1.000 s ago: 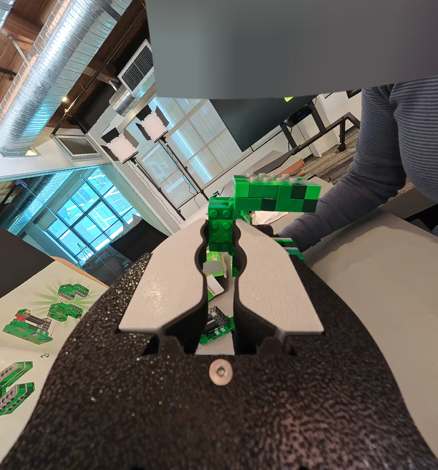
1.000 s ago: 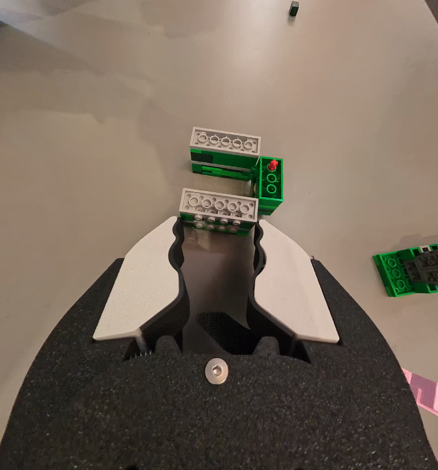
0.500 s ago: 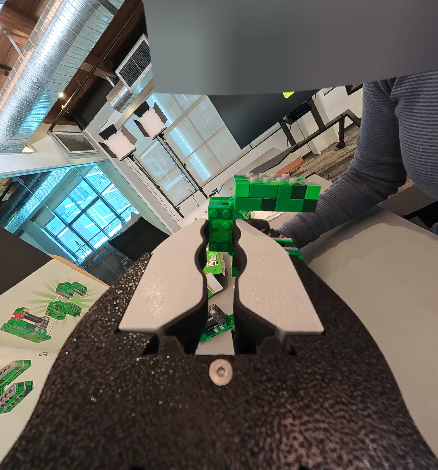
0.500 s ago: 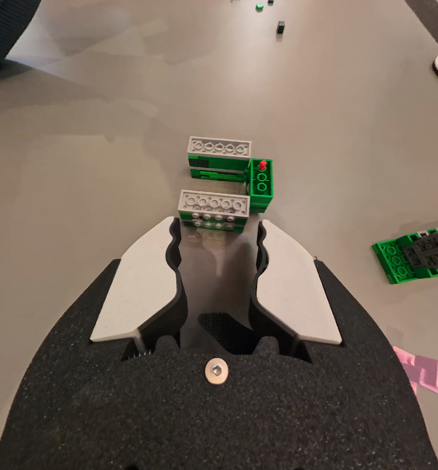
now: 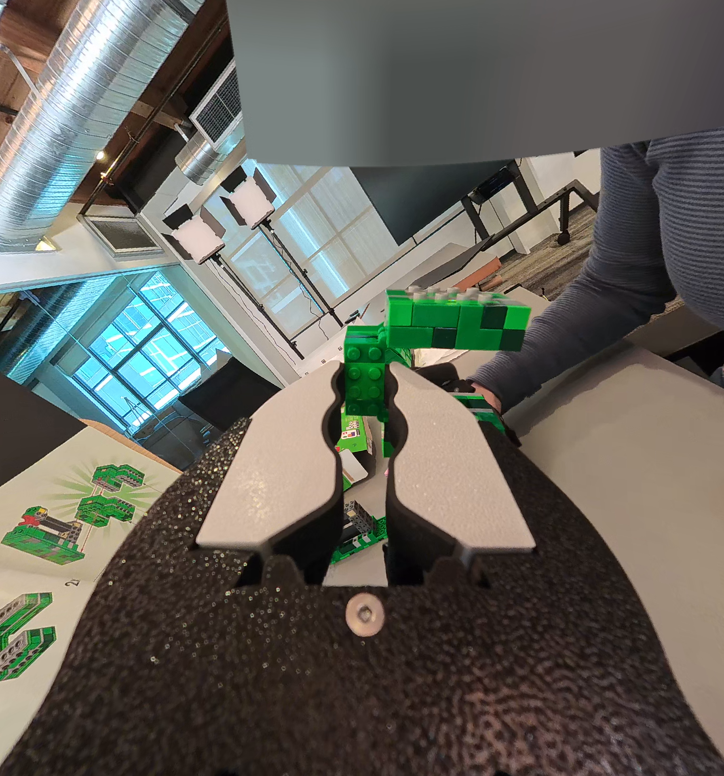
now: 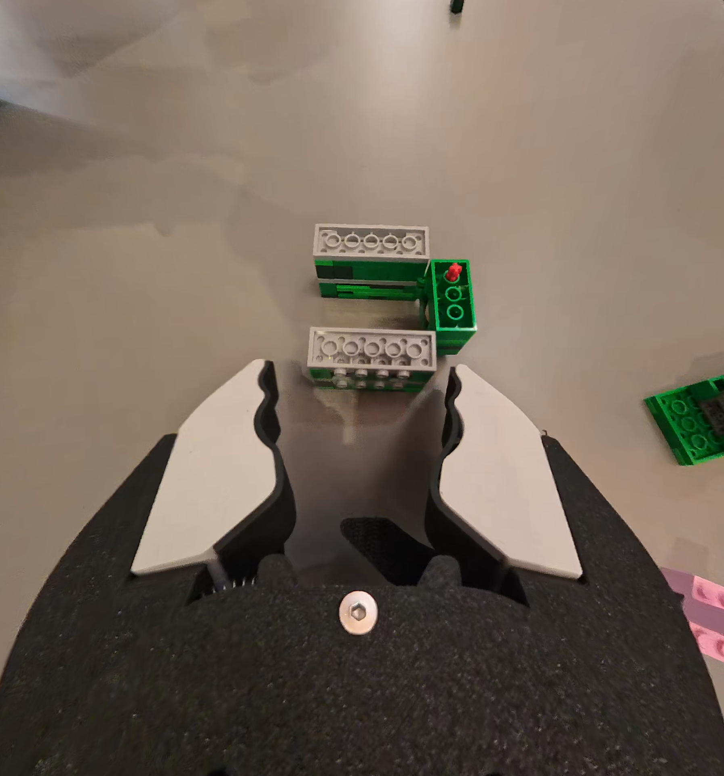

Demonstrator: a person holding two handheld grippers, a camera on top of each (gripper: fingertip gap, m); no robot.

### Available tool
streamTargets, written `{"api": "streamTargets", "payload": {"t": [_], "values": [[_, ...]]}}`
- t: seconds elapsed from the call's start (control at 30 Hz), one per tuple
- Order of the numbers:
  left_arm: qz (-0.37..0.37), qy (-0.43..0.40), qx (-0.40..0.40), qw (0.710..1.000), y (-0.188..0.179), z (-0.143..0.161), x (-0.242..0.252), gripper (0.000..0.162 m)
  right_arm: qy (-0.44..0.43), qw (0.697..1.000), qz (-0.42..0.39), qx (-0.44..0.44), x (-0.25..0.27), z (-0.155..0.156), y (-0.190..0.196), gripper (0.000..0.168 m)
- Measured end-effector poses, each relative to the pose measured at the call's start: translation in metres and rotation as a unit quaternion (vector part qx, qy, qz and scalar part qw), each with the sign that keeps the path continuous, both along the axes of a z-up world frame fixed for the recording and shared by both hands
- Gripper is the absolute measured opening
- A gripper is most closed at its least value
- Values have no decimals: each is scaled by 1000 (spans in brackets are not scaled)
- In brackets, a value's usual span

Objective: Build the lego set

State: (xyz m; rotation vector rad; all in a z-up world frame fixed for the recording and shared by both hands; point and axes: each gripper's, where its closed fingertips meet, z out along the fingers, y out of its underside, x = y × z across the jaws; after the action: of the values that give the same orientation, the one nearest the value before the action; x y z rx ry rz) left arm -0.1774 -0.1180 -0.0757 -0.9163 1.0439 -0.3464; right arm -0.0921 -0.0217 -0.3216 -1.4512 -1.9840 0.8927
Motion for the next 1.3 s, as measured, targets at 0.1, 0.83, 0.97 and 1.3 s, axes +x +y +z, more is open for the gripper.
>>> {"api": "streamTargets", "payload": {"t": [0.1, 0.83, 0.97, 1.3], "values": [[1, 2, -1, 1000, 0, -1, 0, 16, -4, 1000, -12, 20, -4, -1, 4, 60], [-1, 10, -1, 1000, 1, -2, 4, 16, -493, 846, 112, 171, 61, 41, 28, 56], [0, 15, -3, 1000, 2, -3, 6, 16, -509, 828, 119, 201, 55, 38, 24, 56], [5, 19, -8, 1000, 4, -6, 5, 16, -429, 877, 112, 184, 50, 50, 19, 69]]}}
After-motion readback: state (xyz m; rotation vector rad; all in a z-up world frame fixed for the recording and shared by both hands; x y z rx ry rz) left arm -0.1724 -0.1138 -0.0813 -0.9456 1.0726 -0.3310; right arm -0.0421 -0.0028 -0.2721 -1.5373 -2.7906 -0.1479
